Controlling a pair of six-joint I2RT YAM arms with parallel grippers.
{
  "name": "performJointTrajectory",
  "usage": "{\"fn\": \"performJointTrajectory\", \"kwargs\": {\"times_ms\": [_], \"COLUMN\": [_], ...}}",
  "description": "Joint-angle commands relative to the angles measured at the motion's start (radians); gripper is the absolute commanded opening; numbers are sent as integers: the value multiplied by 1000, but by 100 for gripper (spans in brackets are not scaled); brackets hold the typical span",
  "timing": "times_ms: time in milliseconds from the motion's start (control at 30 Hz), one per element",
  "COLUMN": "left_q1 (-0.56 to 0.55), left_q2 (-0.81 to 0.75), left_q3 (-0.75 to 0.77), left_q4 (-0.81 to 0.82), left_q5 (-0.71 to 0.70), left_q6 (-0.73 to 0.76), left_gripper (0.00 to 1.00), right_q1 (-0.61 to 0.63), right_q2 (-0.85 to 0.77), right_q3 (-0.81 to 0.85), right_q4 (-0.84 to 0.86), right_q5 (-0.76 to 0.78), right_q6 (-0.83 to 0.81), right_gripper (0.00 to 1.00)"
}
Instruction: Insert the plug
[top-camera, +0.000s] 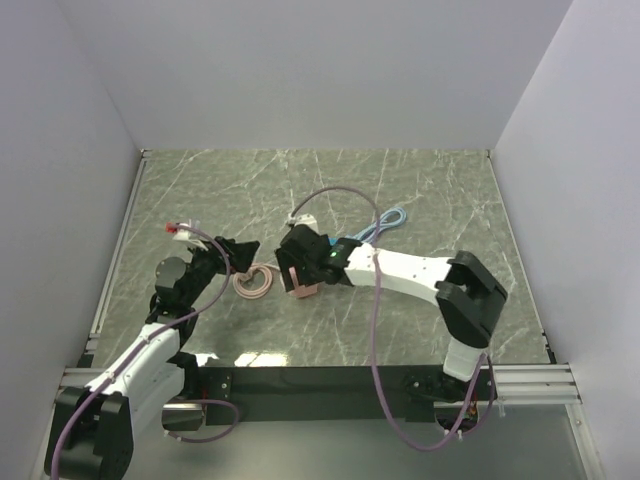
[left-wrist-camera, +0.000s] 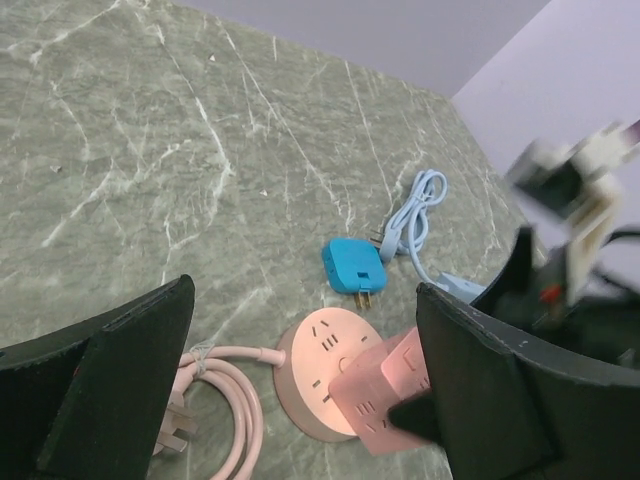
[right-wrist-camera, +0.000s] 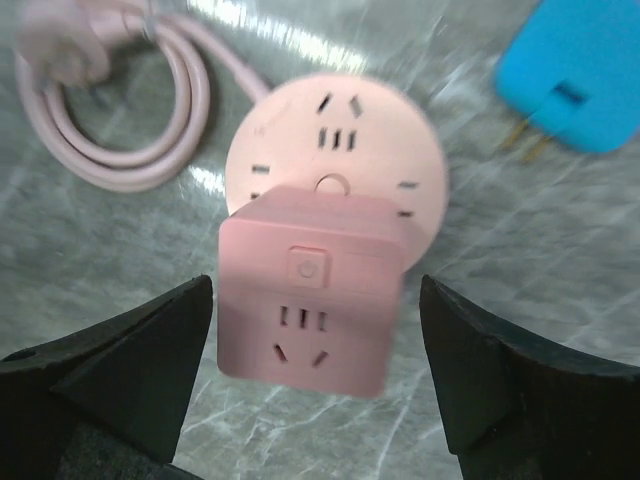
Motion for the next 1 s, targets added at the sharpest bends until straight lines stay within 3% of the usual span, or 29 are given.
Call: {"fn": "performJointTrajectory", "kwargs": {"times_ms": [0, 200, 467, 733, 833, 967], "left_q1": [-16, -164, -552, -874, -957, -987], "left_q2": [-18, -96, -51, 185, 326, 444], "left_q3": [-11, 12, 121, 256, 338, 425], "left_q4": [43, -43, -217, -376, -425, -490], "left_q5": [-13, -180, -524, -987, -1090, -1136], "left_q6": [30, 83, 68, -24, -65, -93], "left_gripper": [99, 99, 99, 99, 99, 99], "right_q1": [-47, -168, -352, -514, -550, -573], "right_q2": [-133, -267, -345, -420, -445, -460], "right_q3": [-3, -58, -110, -196, -233, -276], "right_q4": [31, 64, 205, 342, 373, 402], "right_q5": [27, 54, -18, -144, -173, -224], "right_q6": [-53, -105, -159, -173, -184, -196], "right_gripper": [90, 91, 91, 91, 91, 91]}}
